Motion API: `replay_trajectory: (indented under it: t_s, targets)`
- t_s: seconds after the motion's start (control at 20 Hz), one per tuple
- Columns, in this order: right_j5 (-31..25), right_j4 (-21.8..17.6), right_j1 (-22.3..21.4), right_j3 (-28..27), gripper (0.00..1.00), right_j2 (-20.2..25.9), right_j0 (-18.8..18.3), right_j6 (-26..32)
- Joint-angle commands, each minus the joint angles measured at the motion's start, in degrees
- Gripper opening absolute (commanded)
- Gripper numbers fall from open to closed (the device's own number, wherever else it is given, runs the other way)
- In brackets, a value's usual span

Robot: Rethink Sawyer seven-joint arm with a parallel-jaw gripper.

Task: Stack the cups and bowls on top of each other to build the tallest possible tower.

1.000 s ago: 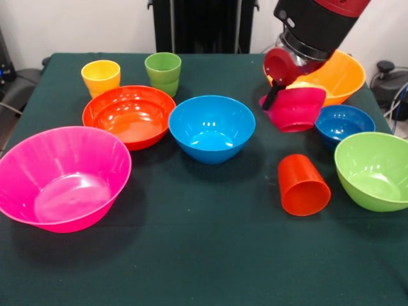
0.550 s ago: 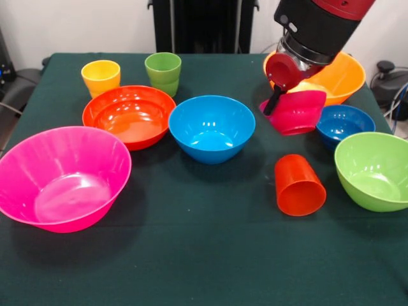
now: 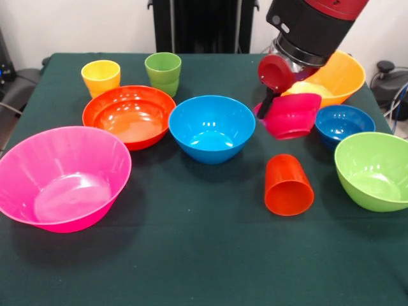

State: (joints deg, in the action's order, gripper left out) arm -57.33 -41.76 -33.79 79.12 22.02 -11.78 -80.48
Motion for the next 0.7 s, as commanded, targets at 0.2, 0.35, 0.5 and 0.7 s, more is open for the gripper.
replay_trajectory:
  t_s: [0.2,0.35,0.5,0.7]
  targets:
    - [3.51,-7.13,4.04,-4.2,0.0,6.35,-1.8,21.95]
    - [3.69,-7.25,4.17,-4.3,0.0,6.87,-2.11,22.14]
    - [3.59,-7.57,4.32,-4.52,0.0,7.47,-2.67,22.66]
    - [6.83,-8.31,4.58,-4.14,0.0,10.31,-4.49,24.02]
